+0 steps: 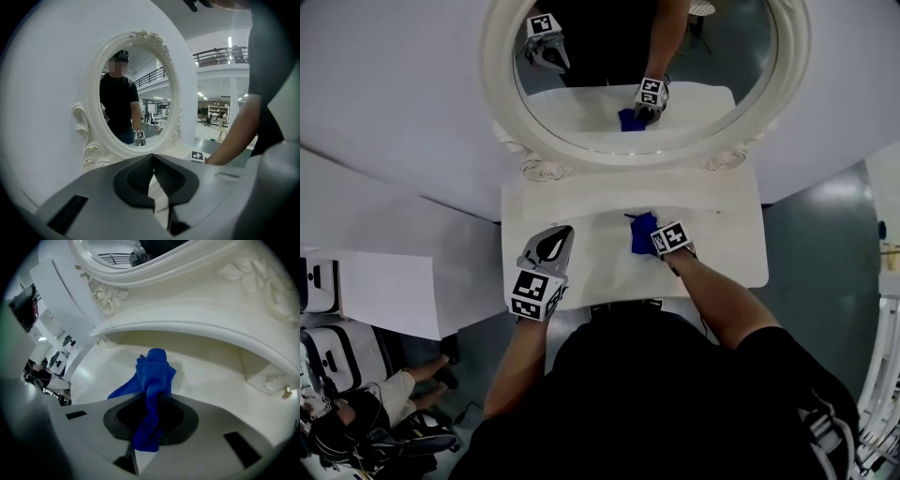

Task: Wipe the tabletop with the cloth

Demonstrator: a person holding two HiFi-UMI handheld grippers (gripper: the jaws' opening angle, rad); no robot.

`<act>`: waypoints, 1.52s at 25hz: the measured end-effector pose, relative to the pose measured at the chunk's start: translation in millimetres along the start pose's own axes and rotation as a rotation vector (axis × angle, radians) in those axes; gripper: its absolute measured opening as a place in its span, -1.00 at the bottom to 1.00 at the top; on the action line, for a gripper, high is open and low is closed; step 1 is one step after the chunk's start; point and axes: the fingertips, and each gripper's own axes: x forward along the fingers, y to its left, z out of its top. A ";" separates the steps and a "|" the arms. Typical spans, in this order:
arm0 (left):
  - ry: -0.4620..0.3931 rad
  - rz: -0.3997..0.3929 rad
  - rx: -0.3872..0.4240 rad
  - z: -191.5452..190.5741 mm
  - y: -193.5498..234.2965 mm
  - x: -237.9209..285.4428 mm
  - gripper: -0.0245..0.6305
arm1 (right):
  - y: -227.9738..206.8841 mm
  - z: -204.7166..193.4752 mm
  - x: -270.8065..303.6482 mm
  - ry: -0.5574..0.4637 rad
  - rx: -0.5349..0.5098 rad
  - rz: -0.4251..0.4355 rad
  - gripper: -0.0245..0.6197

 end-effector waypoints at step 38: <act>0.013 -0.171 0.064 42.5 -97.1 108.8 -0.89 | -253.0 -152.9 -149.3 0.046 0.258 -0.335 -0.74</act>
